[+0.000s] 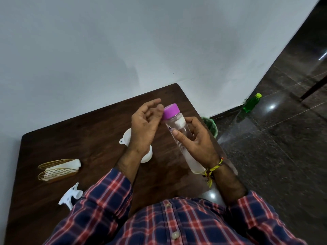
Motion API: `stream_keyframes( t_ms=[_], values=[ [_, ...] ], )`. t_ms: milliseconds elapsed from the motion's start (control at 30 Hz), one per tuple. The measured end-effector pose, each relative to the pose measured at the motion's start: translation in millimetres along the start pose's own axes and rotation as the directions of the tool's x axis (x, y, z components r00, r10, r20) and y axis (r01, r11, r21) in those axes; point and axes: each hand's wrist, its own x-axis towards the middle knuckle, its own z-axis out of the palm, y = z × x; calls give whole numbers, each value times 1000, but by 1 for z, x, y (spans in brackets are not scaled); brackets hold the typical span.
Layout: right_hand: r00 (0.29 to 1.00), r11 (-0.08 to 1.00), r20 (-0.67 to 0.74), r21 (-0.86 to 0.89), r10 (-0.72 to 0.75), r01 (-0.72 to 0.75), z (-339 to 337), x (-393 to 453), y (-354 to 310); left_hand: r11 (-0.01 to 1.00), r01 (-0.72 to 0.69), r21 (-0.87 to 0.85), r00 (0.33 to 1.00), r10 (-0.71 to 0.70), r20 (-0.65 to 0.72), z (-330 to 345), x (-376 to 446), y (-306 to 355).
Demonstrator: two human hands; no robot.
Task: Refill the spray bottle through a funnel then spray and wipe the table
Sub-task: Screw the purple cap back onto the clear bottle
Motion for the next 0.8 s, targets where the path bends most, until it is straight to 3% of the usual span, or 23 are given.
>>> stream_keyframes(
  t_ms=[133,333,467,600,800],
  values=[
    [999,999,16,19,-37,37,4,1,-1,999,43,1,998,-43,42,5,2,1],
    [997,997,-12,-21,-72,72,6,6,-2,994,64,-85,995,-71,-77,-12,4,-4],
    [997,997,-1,-32,-76,76,13,10,2,1000,13,16,999,-12,-52,1,3,10],
    [998,997,18,-50,-64,64,8,13,0,999,32,14,998,-31,-48,-3,8,15],
    [996,988,-7,-132,-86,85,14,15,-1,974,19,224,996,0,-85,4,6,27]
  ],
)
